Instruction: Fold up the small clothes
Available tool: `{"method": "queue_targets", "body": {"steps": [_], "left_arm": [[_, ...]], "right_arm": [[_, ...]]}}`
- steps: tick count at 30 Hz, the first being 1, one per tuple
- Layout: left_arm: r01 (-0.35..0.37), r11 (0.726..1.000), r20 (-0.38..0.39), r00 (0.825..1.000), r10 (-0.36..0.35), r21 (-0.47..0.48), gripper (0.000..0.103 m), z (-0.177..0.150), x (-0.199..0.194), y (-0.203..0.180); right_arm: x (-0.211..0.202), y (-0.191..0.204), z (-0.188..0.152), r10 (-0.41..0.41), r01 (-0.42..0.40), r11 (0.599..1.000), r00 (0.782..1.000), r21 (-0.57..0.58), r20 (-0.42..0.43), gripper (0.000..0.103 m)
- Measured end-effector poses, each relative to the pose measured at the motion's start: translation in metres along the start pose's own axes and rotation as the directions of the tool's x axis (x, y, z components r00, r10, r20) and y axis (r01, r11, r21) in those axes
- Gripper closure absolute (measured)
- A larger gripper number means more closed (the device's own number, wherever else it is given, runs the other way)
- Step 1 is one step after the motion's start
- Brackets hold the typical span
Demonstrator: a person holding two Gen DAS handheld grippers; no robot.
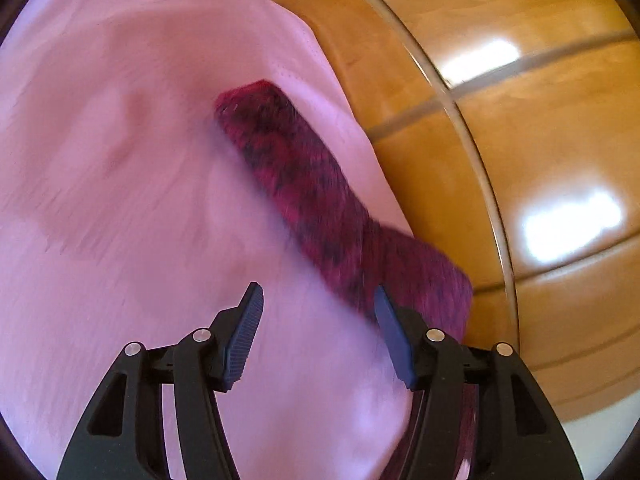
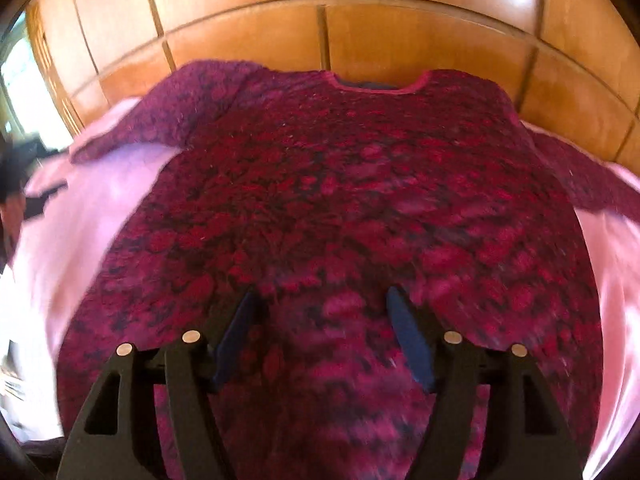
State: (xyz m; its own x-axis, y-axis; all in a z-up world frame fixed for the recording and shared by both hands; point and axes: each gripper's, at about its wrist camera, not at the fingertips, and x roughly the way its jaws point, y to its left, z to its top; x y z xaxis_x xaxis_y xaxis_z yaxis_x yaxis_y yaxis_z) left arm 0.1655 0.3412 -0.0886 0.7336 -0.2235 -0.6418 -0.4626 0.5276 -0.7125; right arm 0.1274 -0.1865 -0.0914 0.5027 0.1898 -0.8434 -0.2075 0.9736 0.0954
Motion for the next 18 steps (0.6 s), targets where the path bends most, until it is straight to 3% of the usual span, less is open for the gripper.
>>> {"method": "queue_targets", "body": {"steps": [4,5,7,9,11,14,16,18], "left_arm": [[-0.019,0.999,0.022,1.000,0.020,-0.040,0.038,0.025,0.031,0.002],[-0.021,0.999,0.028,0.999,0.022,-0.030,0.060,0.029,0.037,0.001],[-0.051,0.999,0.036,0.998,0.051,-0.001,0.092,0.038,0.046,-0.007],[-0.073,0.997,0.103,0.992,0.070,0.023,0.093,0.047,0.032,-0.009],[-0.093,0.995,0.165,0.983,0.086,0.035,0.094,0.056,0.020,-0.011],[-0.194,0.978,0.216,0.961,0.173,0.081,0.094,0.060,0.016,-0.010],[-0.320,0.930,0.207,0.937,0.282,0.180,0.094,0.054,0.034,-0.016],[-0.386,0.897,0.199,0.916,0.347,0.213,0.092,0.045,0.045,-0.016]], "right_arm": [[0.007,-0.005,-0.004,0.018,-0.019,1.000,1.000,0.020,0.018,0.025],[0.008,-0.008,-0.005,0.035,-0.035,0.999,0.999,0.032,0.020,0.022],[0.009,-0.012,-0.005,0.063,-0.064,0.997,0.998,0.047,0.006,0.017],[0.012,-0.008,-0.001,0.082,-0.081,0.996,0.996,0.032,-0.018,0.002],[0.016,-0.001,0.001,0.068,-0.068,0.998,0.997,-0.009,-0.044,0.002],[0.018,0.004,0.000,0.049,-0.050,0.998,0.998,-0.026,-0.028,0.002],[0.019,0.003,0.000,0.056,-0.056,0.998,0.998,-0.022,-0.029,0.002],[0.018,0.002,0.000,0.054,-0.055,0.998,0.998,-0.024,-0.027,0.002]]}}
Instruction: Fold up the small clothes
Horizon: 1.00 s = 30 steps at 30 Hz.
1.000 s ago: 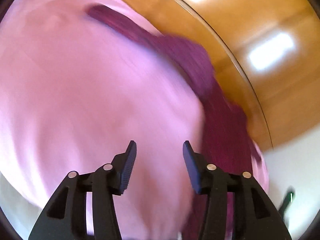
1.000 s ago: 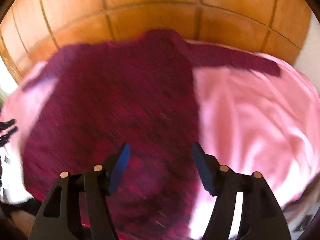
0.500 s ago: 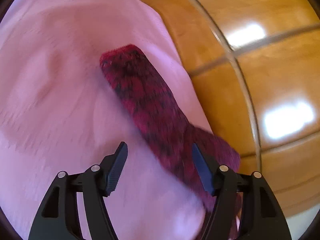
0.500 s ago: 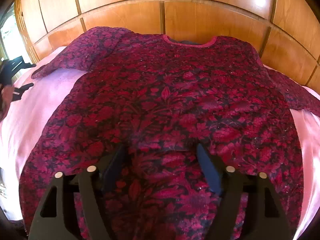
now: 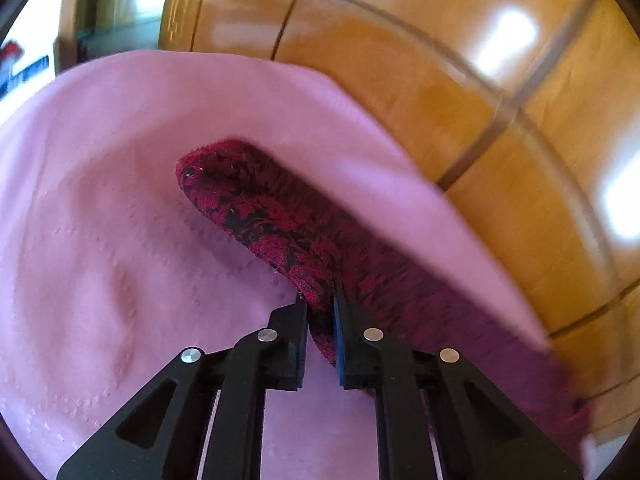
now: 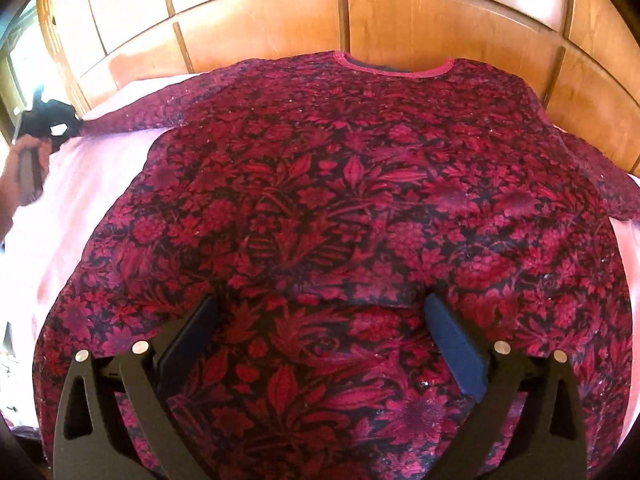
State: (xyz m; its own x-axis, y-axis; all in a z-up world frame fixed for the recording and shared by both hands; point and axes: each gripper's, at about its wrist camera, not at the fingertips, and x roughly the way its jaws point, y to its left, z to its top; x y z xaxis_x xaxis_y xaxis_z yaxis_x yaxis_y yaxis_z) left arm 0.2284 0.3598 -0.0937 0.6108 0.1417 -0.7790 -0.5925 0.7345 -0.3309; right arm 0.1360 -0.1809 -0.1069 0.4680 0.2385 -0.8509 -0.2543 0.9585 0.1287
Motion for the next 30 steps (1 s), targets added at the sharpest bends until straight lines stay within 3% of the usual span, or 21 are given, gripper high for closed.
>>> {"method": "queue_targets", "body": {"steps": [1,4,7,10,11,12,14,15,17,19,21,23,26,28,30], "left_arm": [[-0.006,1.000,-0.005,1.000,0.006,-0.022,0.086,-0.004,0.000,0.003],[-0.044,0.993,0.031,0.998,0.048,-0.112,0.050,-0.012,-0.019,0.010],[0.038,0.994,0.071,0.997,-0.030,-0.104,0.049,-0.025,-0.047,-0.004],[0.155,0.988,0.058,0.986,-0.156,0.018,0.049,-0.054,-0.074,-0.044],[0.214,0.974,0.032,0.976,-0.217,0.071,0.049,-0.070,-0.083,-0.061],[0.271,0.955,0.000,0.962,-0.273,0.121,0.049,-0.086,-0.091,-0.078],[0.371,0.902,-0.086,0.929,-0.361,0.221,0.049,-0.123,-0.102,-0.111],[0.421,0.866,-0.140,0.907,-0.397,0.272,0.049,-0.148,-0.107,-0.129],[0.508,0.782,-0.263,0.860,-0.437,0.362,0.049,-0.198,-0.112,-0.161],[0.546,0.724,-0.334,0.836,-0.435,0.422,0.049,-0.237,-0.117,-0.178],[0.571,0.666,-0.391,0.819,-0.419,0.481,0.049,-0.274,-0.120,-0.193],[0.559,0.643,-0.406,0.827,-0.388,0.524,0.049,-0.301,-0.122,-0.195],[0.532,0.625,-0.379,0.846,-0.375,0.572,0.049,-0.306,-0.113,-0.200],[0.548,0.629,-0.389,0.836,-0.387,0.552,0.047,-0.301,-0.106,-0.197],[0.561,0.634,-0.393,0.827,-0.402,0.533,0.047,-0.299,-0.103,-0.195]], "right_arm": [[0.001,0.000,0.001,-0.001,0.001,1.000,1.000,0.001,0.003,0.002],[0.002,0.000,0.001,0.003,-0.003,1.000,1.000,0.005,0.011,0.002],[-0.001,0.000,-0.003,0.013,-0.013,1.000,1.000,0.010,0.017,0.002],[-0.006,-0.004,-0.001,0.050,-0.051,0.998,0.998,0.033,0.024,0.002],[-0.011,-0.009,0.001,0.073,-0.075,0.996,0.997,0.053,0.031,0.004],[-0.020,-0.020,0.003,0.106,-0.110,0.989,0.993,0.098,0.051,0.015],[-0.037,-0.050,0.007,0.140,-0.157,0.966,0.986,0.204,0.095,0.031],[-0.045,-0.066,0.007,0.137,-0.165,0.952,0.983,0.257,0.125,0.033],[-0.065,-0.116,0.004,0.098,-0.168,0.904,0.976,0.393,0.193,0.036],[-0.078,-0.169,-0.003,0.027,-0.139,0.848,0.975,0.512,0.220,0.039],[-0.086,-0.229,-0.014,-0.051,-0.107,0.764,0.973,0.636,0.224,0.044],[-0.089,-0.278,-0.022,-0.108,-0.089,0.679,0.970,0.729,0.220,0.045],[-0.086,-0.340,-0.029,-0.166,-0.087,0.561,0.962,0.823,0.215,0.045],[-0.079,-0.379,-0.030,-0.186,-0.102,0.474,0.959,0.874,0.213,0.045],[-0.072,-0.400,-0.027,-0.207,-0.095,0.430,0.958,0.898,0.200,0.045]]}}
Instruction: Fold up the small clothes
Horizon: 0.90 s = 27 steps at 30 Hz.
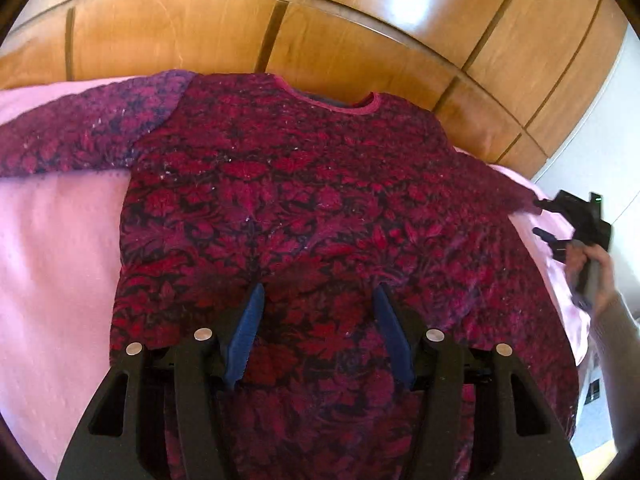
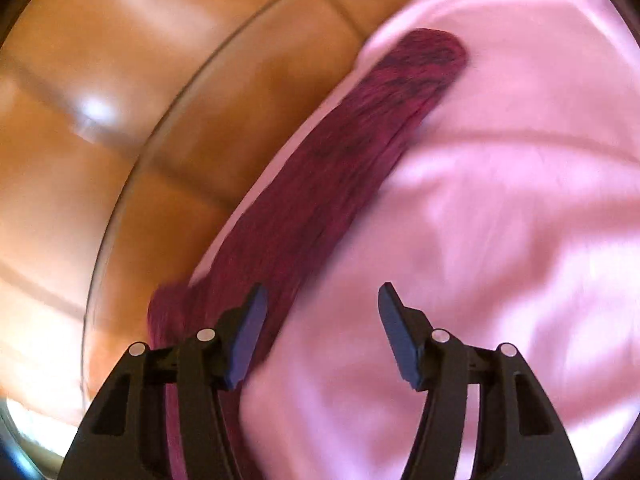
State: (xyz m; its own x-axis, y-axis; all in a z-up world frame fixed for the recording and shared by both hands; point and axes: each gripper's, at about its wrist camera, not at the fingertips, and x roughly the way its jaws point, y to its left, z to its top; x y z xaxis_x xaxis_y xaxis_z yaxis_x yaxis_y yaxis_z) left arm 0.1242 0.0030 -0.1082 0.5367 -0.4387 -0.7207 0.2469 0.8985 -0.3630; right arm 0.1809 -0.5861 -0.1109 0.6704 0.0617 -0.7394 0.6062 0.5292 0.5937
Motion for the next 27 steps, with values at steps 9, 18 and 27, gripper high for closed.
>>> {"method": "queue_targets", "body": {"steps": [9,18,27], "left_arm": [[-0.029,0.998,0.008,1.000,0.028,0.059,0.035,0.010,0.014,-0.013],[-0.021,0.998,0.009,1.000,0.021,0.055,0.035,0.008,0.011,-0.011],[-0.010,0.999,-0.002,1.000,0.010,0.038,0.033,0.011,0.008,-0.010]], "right_arm": [[0.041,0.009,0.051,-0.124,0.123,0.992,0.992,0.023,0.030,0.069],[-0.028,0.000,0.019,-0.404,0.462,0.861,0.875,-0.213,0.267,0.091],[-0.036,-0.040,0.027,-0.327,0.345,0.932,0.933,-0.112,0.153,0.059]]}}
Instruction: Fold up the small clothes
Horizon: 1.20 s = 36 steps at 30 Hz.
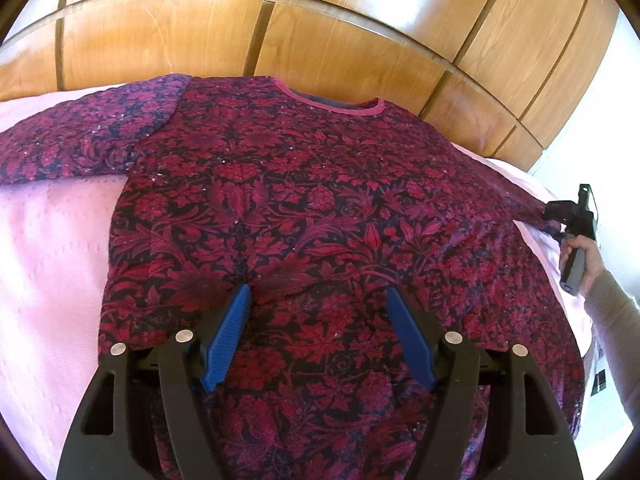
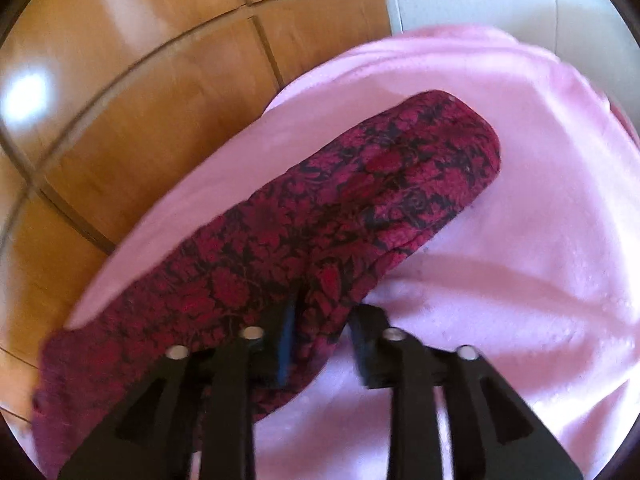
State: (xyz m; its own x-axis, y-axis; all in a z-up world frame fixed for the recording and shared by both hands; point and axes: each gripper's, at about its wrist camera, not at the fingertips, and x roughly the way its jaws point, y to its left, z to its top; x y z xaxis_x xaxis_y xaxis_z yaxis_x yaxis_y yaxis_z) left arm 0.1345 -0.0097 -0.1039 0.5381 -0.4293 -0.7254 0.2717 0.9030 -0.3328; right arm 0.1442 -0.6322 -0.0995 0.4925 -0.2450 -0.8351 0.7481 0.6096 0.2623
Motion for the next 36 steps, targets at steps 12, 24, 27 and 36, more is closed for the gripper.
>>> {"method": "queue_targets", "body": {"steps": [12,24,27,36], "left_arm": [[-0.081,0.988,0.032,0.996,0.086,-0.132,0.033,-0.038,-0.092,0.046],[0.103,0.974,-0.098,0.987,-0.125,-0.204,0.075,-0.117,-0.112,0.057],[0.098,0.979,-0.099,0.988,-0.117,-0.180,0.088,-0.113,-0.115,0.055],[-0.015,0.995,-0.153,0.988,-0.001,-0.102,0.085,-0.118,-0.118,0.055]], "right_arm": [[-0.100,0.050,-0.141,0.404,-0.517,0.804,0.837,-0.294,-0.369,0.050],[-0.140,0.016,-0.235,0.355,-0.570,0.752,0.773,-0.330,-0.526,0.065],[-0.159,0.030,-0.245,0.307,-0.540,0.733,0.805,-0.413,-0.508,0.086],[-0.163,0.032,-0.267,0.200,-0.472,0.687,0.853,-0.552,-0.481,0.088]]}}
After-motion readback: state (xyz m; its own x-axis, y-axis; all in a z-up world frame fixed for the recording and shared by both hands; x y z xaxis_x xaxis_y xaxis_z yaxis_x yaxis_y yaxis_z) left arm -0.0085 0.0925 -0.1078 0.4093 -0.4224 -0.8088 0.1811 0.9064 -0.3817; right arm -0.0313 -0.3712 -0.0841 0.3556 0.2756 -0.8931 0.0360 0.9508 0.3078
